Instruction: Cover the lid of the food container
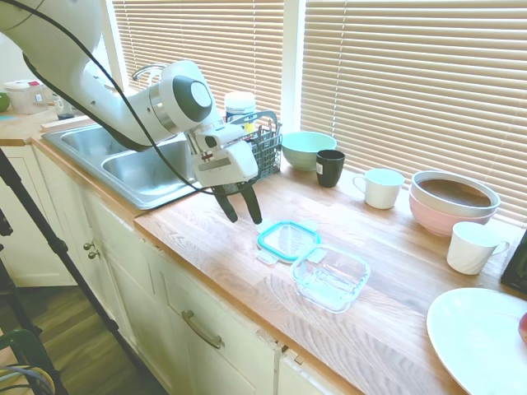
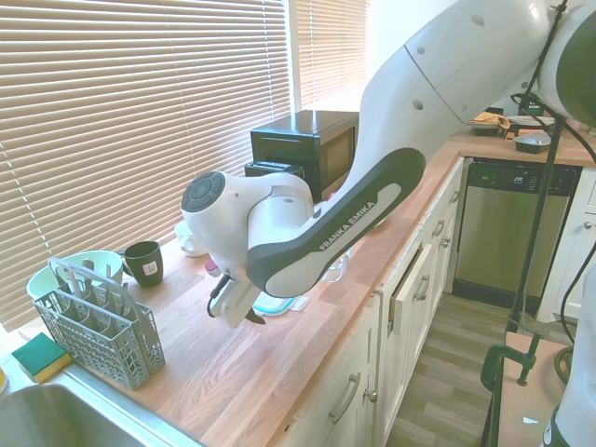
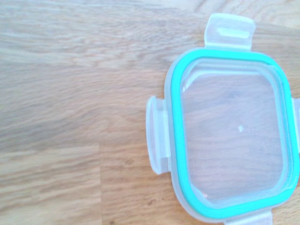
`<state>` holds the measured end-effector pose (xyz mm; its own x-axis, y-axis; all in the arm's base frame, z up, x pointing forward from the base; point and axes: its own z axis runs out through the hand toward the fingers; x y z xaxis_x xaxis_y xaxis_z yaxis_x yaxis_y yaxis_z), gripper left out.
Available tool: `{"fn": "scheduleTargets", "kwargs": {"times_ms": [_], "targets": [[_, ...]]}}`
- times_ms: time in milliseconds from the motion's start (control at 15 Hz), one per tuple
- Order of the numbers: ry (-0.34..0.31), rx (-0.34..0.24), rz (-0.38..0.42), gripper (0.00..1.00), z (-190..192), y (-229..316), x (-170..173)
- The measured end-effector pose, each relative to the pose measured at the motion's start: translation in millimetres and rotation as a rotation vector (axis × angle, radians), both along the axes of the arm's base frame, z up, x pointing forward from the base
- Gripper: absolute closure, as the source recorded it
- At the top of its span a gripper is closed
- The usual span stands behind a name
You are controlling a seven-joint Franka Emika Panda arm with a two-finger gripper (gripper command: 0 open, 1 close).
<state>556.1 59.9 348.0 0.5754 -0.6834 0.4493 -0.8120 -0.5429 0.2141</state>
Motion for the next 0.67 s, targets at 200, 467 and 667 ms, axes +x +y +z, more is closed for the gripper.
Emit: {"fn": "scheduleTargets", "kwargs": {"times_ms": [200, 467, 667], "targets": [[-0.003, -0.013, -0.003, 0.0, -4, 5, 14], [-0.005, -0.026, -0.013, 0.0, -11, 4, 28], [0.002, -0.034, -0.021, 0.0, -19, -1, 33]]}}
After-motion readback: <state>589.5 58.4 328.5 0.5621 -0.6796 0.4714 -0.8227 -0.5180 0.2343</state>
